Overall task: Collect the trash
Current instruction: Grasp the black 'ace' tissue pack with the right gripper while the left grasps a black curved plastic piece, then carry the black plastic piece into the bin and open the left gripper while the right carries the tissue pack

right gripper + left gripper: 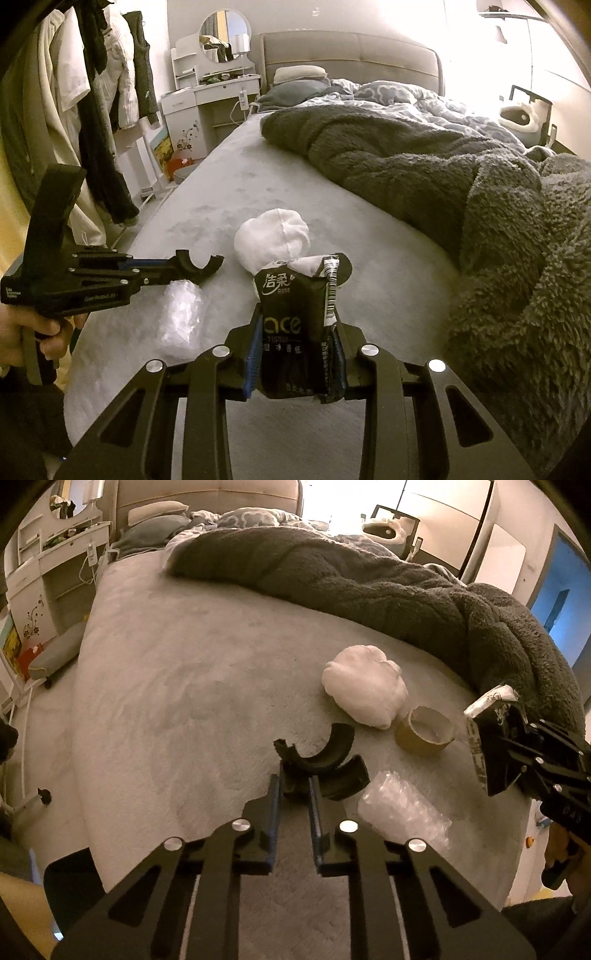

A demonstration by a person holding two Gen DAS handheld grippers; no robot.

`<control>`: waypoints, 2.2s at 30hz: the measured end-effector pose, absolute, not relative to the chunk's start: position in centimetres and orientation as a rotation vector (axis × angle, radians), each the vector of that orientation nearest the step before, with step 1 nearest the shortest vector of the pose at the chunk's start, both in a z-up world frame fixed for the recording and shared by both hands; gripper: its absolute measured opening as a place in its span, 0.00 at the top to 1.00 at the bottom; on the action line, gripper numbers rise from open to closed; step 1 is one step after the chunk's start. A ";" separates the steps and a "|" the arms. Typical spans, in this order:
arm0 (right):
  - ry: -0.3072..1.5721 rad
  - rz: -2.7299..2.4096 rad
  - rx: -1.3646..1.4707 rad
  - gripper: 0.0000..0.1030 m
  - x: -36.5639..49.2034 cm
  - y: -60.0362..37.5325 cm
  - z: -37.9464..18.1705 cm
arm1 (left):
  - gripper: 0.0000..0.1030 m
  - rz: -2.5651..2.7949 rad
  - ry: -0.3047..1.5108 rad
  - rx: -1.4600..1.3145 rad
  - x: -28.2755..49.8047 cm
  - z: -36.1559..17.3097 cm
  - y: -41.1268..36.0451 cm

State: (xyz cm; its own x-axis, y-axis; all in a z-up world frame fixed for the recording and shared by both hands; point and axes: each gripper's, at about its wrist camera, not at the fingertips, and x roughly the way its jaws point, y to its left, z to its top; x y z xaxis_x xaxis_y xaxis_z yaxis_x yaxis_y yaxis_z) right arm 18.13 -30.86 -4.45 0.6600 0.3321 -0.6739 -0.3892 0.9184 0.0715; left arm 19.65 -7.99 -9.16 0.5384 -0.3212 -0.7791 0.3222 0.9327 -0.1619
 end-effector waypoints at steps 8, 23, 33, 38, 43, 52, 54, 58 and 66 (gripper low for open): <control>0.733 0.409 -0.081 0.69 17.9 -31.1 -4.1 | 0.92 -0.369 0.883 0.010 19.6 -8.3 -8.1; 0.702 0.452 -0.087 0.69 18.2 -28.3 -2.5 | 0.92 -0.338 0.809 0.004 19.0 -6.3 -6.5; 0.689 0.506 -0.073 0.69 18.6 -24.9 -1.2 | 0.92 -0.310 0.807 -0.014 18.5 -5.8 -3.9; 0.686 0.533 -0.078 0.69 18.7 -23.0 -0.9 | 0.92 -0.296 0.803 -0.018 18.1 -5.4 -2.4; 0.686 0.562 -0.067 0.69 19.1 -21.4 -0.8 | 0.92 -0.273 0.807 -0.022 17.9 -5.3 -0.8; 0.684 0.609 -0.072 0.69 19.5 -17.9 -0.5 | 0.92 -0.219 0.826 -0.040 17.7 -5.4 2.8; 0.685 0.620 -0.065 0.69 19.7 -17.2 -0.4 | 0.92 -0.204 0.835 -0.037 17.6 -5.6 3.6; 0.675 0.649 -0.072 0.69 19.6 -15.4 0.1 | 0.92 -0.169 0.884 -0.035 17.5 -6.4 5.4; 0.711 0.698 -0.088 0.69 20.0 -11.7 -0.5 | 0.92 -0.125 0.972 -0.072 17.3 -8.4 9.4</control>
